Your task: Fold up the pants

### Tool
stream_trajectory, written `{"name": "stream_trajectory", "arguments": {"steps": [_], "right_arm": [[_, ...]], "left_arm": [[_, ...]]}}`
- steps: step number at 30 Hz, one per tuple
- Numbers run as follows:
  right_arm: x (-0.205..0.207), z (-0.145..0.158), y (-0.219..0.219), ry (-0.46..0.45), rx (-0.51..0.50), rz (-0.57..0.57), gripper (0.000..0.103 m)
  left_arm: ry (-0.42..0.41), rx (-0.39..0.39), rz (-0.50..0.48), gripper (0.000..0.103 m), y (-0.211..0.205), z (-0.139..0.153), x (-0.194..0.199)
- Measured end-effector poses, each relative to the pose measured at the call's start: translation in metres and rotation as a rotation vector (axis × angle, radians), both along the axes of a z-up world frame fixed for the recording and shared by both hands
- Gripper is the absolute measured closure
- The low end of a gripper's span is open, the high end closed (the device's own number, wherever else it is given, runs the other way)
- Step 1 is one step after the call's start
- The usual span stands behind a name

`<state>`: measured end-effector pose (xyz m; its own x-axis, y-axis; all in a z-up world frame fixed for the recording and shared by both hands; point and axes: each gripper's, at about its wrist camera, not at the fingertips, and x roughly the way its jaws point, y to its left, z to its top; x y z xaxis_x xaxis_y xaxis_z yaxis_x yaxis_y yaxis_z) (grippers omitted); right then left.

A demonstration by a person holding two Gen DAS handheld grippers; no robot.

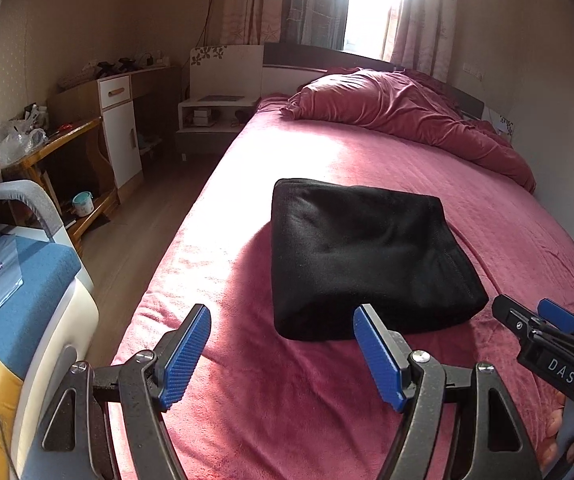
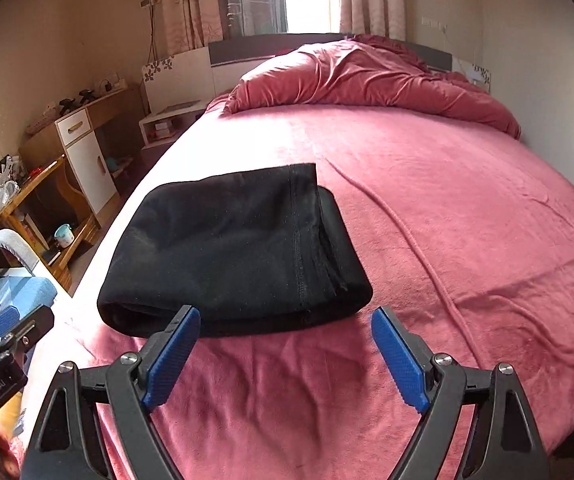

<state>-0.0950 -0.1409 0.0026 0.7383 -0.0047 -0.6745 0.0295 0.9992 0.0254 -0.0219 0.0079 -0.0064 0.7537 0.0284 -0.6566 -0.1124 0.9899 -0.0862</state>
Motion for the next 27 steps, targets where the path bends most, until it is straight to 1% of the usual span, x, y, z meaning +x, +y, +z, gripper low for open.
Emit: {"name": "stream_trajectory", "arguments": {"steps": [5, 11, 17, 21, 27], "right_arm": [[-0.006, 0.009, 0.007, -0.025, -0.017, 0.009, 0.015], [-0.008, 0.015, 0.010, -0.041, -0.027, 0.021, 0.015], [-0.008, 0.016, 0.011, -0.043, -0.027, 0.030, 0.015], [-0.008, 0.016, 0.012, -0.042, -0.029, 0.032, 0.015], [-0.007, 0.013, 0.012, -0.033, -0.031, 0.033, 0.015]], "left_arm": [[-0.017, 0.037, -0.006, 0.028, -0.008, 0.007, -0.004], [-0.028, 0.041, 0.003, 0.027, -0.011, 0.012, -0.007], [-0.036, 0.020, 0.003, 0.027, -0.012, 0.015, -0.009], [-0.047, 0.023, 0.002, 0.027, -0.014, 0.017, -0.011], [-0.034, 0.028, 0.010, 0.027, -0.014, 0.015, -0.011]]}}
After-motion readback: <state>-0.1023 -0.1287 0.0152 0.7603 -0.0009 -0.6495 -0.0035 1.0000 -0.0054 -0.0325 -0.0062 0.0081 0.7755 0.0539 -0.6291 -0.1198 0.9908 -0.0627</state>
